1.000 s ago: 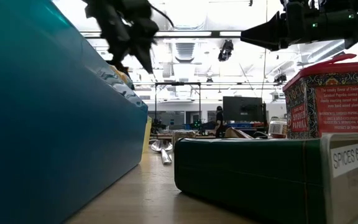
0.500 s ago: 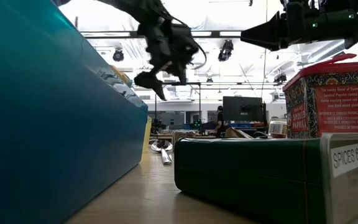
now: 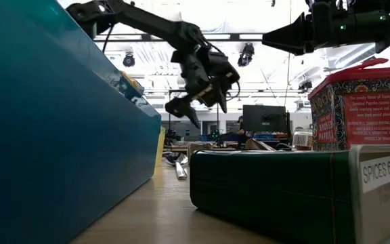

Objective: Pick & Place Food Item
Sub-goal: Put the white spice bottle into the green bin

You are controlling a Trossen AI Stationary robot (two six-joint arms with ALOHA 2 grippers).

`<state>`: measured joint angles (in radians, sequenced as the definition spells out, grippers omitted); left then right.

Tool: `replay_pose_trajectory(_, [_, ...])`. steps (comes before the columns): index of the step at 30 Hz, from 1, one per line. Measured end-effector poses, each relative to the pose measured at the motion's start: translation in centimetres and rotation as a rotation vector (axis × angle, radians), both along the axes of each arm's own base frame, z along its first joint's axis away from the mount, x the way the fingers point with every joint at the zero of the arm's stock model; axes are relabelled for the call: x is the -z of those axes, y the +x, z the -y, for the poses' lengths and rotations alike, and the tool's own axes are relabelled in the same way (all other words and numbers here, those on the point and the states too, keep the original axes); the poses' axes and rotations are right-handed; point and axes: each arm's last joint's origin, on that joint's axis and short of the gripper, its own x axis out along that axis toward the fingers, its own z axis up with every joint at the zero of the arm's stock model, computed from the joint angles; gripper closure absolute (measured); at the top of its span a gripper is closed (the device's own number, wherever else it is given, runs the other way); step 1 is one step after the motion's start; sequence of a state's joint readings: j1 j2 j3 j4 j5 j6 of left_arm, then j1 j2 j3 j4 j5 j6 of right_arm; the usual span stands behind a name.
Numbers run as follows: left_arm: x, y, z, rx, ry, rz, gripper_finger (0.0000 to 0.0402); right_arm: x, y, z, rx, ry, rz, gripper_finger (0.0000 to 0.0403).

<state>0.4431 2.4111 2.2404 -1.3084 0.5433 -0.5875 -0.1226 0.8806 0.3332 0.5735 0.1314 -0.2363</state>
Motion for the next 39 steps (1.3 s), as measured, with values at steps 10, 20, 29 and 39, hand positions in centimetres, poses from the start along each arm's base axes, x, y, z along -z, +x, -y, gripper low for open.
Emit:
replay_pose_trajectory(10, [0.9, -1.0, -0.6, 0.087, -0.012, -0.004, 0.0063, 0.0, 0.0, 0.0, 0.0, 0.0, 0.0, 0.0188])
replay_pose_trajectory(20, [1.4, -0.3, 0.1, 0.06, 0.003, -0.005, 0.0063, 0.0, 0.0, 0.0, 0.0, 0.0, 0.0, 0.0188])
replay_pose_trajectory(29, [4.0, -1.7, -0.8, -0.251, -0.26, -0.188, 0.0063, 0.0, 0.0, 0.0, 0.0, 0.0, 0.0, 0.0188])
replay_pose_trajectory(39, [6.0, -2.7, -0.6, -0.427, -0.432, -0.334, 0.0063, 0.0, 0.0, 0.0, 0.0, 0.0, 0.0, 0.0188])
